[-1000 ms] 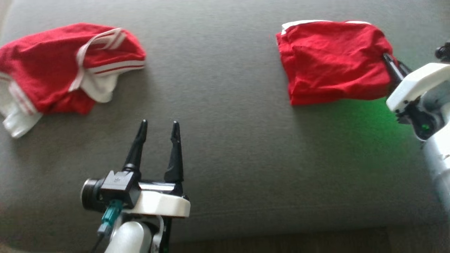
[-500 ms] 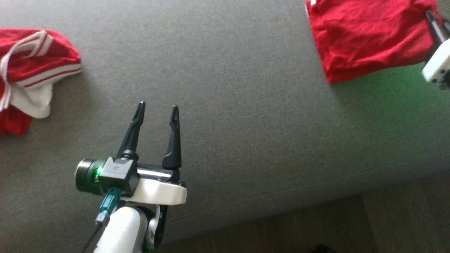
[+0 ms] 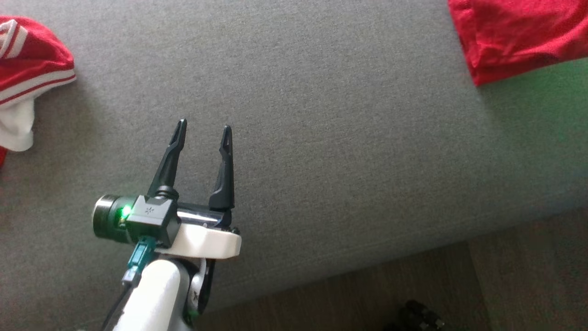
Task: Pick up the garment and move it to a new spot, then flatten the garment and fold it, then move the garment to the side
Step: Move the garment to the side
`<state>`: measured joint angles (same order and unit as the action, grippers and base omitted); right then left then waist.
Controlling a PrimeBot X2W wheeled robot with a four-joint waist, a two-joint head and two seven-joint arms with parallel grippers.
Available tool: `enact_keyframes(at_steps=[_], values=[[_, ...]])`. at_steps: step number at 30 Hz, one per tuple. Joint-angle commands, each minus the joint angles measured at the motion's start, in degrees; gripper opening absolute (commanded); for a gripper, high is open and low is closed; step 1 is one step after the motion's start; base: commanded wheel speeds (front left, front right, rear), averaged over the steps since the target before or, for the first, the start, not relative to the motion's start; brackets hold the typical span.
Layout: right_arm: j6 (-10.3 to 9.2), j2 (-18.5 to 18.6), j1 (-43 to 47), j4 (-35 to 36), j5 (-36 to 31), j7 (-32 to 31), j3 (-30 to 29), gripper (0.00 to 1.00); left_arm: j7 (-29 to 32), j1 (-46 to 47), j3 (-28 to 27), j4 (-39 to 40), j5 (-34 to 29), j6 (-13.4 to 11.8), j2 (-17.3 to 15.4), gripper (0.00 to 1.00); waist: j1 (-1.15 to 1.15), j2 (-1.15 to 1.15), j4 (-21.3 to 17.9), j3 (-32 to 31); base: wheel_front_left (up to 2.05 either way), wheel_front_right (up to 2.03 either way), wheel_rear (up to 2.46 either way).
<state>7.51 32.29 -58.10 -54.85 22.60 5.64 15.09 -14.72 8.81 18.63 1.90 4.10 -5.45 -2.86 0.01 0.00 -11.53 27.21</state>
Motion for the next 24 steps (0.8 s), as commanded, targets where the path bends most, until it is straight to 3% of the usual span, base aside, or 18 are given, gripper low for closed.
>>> enact_keyframes(at_steps=[1,21,22,23,24], values=[[-0.02,2.04,-0.78,1.61,-0.79,0.83,-0.22,0.00,-0.28,1.80,-1.51,1.65,-0.45,0.35,-0.01,1.00,-0.01,0.00,0.03,0.21,0.00,0.00,0.00],[-0.02,1.79,0.74,3.76,-17.51,4.20,-9.20,0.00,-0.28,1.80,-1.25,1.26,-0.79,0.23,-0.01,1.00,-0.01,0.00,0.16,-0.60,0.00,0.00,0.00],[-0.02,1.59,0.99,3.90,-18.58,4.20,-10.17,0.13,-0.28,1.81,-1.18,1.19,-0.77,0.27,-0.01,1.00,-0.01,0.00,0.18,-0.69,0.00,0.00,0.00],[-0.02,1.27,1.25,3.92,-19.48,4.04,-11.32,0.69,-0.28,1.81,-1.10,1.10,-0.75,0.30,-0.01,1.00,-0.01,0.00,0.22,-0.84,0.00,0.00,0.00],[-0.02,0.95,1.57,4.11,-20.46,4.08,-12.32,1.00,-0.28,1.81,-1.00,1.01,-0.72,0.32,-0.01,1.00,-0.01,0.00,0.29,-1.00,0.00,0.00,0.00]])
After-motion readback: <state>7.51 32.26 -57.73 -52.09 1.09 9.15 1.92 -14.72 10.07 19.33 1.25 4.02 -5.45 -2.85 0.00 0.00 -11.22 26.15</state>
